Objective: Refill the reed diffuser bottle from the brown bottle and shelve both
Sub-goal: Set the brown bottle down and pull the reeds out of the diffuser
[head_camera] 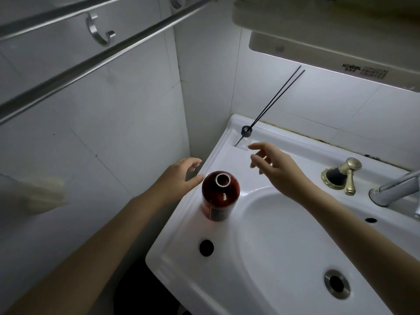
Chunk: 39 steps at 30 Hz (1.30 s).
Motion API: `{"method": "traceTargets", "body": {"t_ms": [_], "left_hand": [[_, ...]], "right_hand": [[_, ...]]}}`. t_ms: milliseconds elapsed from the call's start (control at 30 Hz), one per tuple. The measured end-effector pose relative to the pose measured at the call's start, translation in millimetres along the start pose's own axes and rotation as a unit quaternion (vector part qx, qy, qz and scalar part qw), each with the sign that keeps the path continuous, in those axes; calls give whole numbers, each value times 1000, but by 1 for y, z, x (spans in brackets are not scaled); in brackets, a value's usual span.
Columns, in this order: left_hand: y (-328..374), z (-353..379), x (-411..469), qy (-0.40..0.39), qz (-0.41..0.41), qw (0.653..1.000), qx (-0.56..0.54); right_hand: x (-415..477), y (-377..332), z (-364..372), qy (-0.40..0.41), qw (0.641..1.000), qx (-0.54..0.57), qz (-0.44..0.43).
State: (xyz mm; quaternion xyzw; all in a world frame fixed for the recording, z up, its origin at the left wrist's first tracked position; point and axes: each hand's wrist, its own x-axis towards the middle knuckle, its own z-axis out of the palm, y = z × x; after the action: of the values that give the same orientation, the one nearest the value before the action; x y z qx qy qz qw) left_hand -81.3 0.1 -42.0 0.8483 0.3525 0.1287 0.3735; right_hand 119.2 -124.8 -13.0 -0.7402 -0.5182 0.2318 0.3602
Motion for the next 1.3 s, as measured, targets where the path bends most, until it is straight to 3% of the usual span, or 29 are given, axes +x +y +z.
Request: {"method": "traceTargets", "body": {"t_ms": [300,533,833,1033,1300], "left_hand": [[8,4,52,-24,-2,1000,-12],[5,10,72,-40,-11,999,-10],[4,10,76,-40,-10,999,-9],[4,6,66,-34,-6,999,-6],[8,-9,39,-3,4,1000,-3]], "right_hand": [[74,42,-10,39,985,85,144],[123,52,-10,81,972,135,174],[140,50,-12,110,974,121,157],[118,44,-22,173,975,86,110],[84,33,-37,270,948,154,72]]}}
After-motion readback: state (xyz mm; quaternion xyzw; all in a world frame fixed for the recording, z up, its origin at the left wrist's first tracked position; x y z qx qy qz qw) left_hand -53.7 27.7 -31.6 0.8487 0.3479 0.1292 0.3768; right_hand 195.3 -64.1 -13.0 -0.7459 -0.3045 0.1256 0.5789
